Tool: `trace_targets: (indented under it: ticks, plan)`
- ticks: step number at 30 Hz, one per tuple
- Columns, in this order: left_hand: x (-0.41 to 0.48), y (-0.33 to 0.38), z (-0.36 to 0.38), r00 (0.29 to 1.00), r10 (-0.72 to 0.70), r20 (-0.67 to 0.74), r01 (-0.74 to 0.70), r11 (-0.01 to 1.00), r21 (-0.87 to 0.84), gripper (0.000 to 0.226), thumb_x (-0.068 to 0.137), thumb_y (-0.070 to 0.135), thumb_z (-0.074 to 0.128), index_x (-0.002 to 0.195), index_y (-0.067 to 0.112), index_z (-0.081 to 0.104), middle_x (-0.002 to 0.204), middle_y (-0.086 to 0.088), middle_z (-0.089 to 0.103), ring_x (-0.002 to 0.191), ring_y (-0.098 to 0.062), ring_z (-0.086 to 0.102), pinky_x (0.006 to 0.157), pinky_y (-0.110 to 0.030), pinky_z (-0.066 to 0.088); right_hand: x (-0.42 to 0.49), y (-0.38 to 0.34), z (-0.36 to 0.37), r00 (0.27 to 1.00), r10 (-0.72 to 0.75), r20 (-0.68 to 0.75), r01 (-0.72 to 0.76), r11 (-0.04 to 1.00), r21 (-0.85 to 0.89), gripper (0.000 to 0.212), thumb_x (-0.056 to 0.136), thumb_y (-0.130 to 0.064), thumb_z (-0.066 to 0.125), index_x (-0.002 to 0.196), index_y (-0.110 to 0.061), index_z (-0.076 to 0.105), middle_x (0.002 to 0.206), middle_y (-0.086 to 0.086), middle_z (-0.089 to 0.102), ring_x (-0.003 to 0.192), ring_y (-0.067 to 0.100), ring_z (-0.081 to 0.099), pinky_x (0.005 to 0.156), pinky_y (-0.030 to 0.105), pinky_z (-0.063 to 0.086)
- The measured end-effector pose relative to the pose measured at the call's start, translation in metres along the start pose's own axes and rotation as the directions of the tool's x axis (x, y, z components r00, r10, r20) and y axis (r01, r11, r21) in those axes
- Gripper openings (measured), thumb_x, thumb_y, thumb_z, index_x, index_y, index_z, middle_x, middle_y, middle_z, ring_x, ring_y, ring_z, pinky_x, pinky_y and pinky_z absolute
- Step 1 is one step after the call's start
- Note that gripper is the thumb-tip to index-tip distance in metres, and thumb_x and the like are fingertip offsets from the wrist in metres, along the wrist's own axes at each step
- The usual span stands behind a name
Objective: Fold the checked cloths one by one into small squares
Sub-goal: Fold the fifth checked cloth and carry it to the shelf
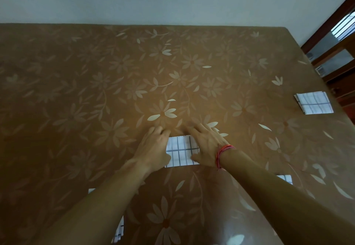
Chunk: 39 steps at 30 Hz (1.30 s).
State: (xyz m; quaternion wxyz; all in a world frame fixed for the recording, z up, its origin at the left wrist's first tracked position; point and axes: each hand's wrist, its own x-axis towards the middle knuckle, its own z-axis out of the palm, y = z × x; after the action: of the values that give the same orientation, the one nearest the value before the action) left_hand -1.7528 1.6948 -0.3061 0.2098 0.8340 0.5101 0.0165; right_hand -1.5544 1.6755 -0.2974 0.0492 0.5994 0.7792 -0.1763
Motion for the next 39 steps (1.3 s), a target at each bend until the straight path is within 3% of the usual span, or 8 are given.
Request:
trace_targets:
  ticks: [12, 19, 25, 29, 32, 34, 37, 39]
  plan:
    - [0.01, 0.005, -0.005, 0.997, -0.053, 0.061, 0.052, 0.998, 0.03, 0.035, 0.064, 0.006, 0.073, 0.089, 0.011, 0.049, 0.102, 0.0, 0.038, 0.092, -0.018, 0.037, 0.074, -0.024, 0.037, 0.015, -0.006, -0.003, 0.995, 0.06, 0.084, -0.058, 0.998, -0.023, 0.059, 0.059, -0.025, 0.075, 0.115, -0.02, 0.056, 0.126, 0.003, 0.046, 0.102, 0.022, 0.045, 0.08, 0.031, 0.05]
    - [-0.001, 0.007, -0.01, 0.988, -0.152, 0.015, 0.148, 0.925, -0.351, 0.026, 0.07, -0.004, 0.06, 0.08, 0.016, 0.047, 0.068, -0.001, 0.052, 0.058, -0.014, 0.048, 0.048, -0.027, 0.034, 0.004, -0.017, -0.018, 0.992, 0.091, 0.091, -0.102, 0.987, 0.125, 0.035, 0.073, -0.028, 0.07, 0.1, -0.018, 0.05, 0.106, 0.001, 0.057, 0.088, 0.02, 0.052, 0.069, 0.03, 0.042]
    - [-0.021, 0.025, -0.044, 0.983, -0.168, -0.067, 0.094, 0.79, -0.606, 0.025, 0.075, 0.0, 0.072, 0.081, 0.018, 0.055, 0.069, 0.003, 0.054, 0.059, -0.006, 0.05, 0.051, -0.013, 0.038, -0.023, -0.038, -0.053, 0.996, 0.091, -0.016, -0.083, 0.955, 0.283, 0.027, 0.091, -0.032, 0.055, 0.115, -0.021, 0.061, 0.102, 0.002, 0.068, 0.09, 0.023, 0.062, 0.077, 0.037, 0.051]
    - [-0.04, 0.039, -0.077, 0.973, -0.187, -0.134, 0.047, 0.731, -0.68, 0.024, 0.072, 0.002, 0.076, 0.076, 0.02, 0.059, 0.069, 0.006, 0.054, 0.059, -0.002, 0.049, 0.057, -0.013, 0.037, -0.046, -0.056, -0.083, 0.986, 0.128, -0.106, -0.091, 0.951, 0.295, 0.021, 0.09, -0.031, 0.053, 0.102, -0.022, 0.068, 0.087, 0.002, 0.07, 0.08, 0.023, 0.062, 0.071, 0.04, 0.052]
    - [-0.06, 0.047, -0.11, 0.961, -0.212, -0.176, 0.011, 0.665, -0.747, 0.025, 0.073, 0.001, 0.077, 0.076, 0.022, 0.065, 0.07, 0.003, 0.063, 0.061, 0.0, 0.055, 0.061, -0.014, 0.042, -0.069, -0.071, -0.112, 0.975, 0.128, -0.182, -0.064, 0.945, 0.321, 0.015, 0.089, -0.027, 0.057, 0.093, -0.019, 0.069, 0.078, -0.003, 0.066, 0.077, 0.021, 0.061, 0.067, 0.031, 0.046]
    - [-0.074, 0.048, -0.129, 0.953, -0.234, -0.195, -0.004, 0.63, -0.777, 0.021, 0.074, 0.003, 0.079, 0.08, 0.021, 0.068, 0.078, -0.001, 0.069, 0.071, -0.009, 0.063, 0.066, -0.019, 0.048, -0.086, -0.08, -0.129, 0.956, 0.149, -0.253, -0.043, 0.923, 0.382, 0.009, 0.088, -0.025, 0.061, 0.082, -0.026, 0.068, 0.067, -0.011, 0.059, 0.069, 0.015, 0.058, 0.062, 0.026, 0.04]
    - [-0.097, 0.051, -0.152, 0.934, -0.294, -0.203, -0.007, 0.553, -0.833, 0.015, 0.077, 0.004, 0.077, 0.086, 0.014, 0.07, 0.078, -0.002, 0.073, 0.072, -0.008, 0.067, 0.063, -0.013, 0.048, -0.106, -0.094, -0.148, 0.912, 0.241, -0.333, -0.041, 0.859, 0.51, 0.03, 0.085, -0.025, 0.066, 0.058, -0.036, 0.058, 0.054, -0.015, 0.055, 0.057, 0.002, 0.053, 0.057, 0.017, 0.037]
    - [-0.115, 0.055, -0.163, 0.923, -0.332, -0.194, -0.008, 0.487, -0.874, 0.013, 0.078, 0.003, 0.076, 0.087, 0.011, 0.072, 0.077, -0.002, 0.074, 0.073, -0.009, 0.069, 0.063, -0.016, 0.048, -0.118, -0.102, -0.154, 0.897, 0.295, -0.328, -0.033, 0.786, 0.617, 0.022, 0.082, -0.029, 0.068, 0.061, -0.035, 0.065, 0.06, -0.014, 0.063, 0.061, 0.002, 0.059, 0.06, 0.023, 0.047]
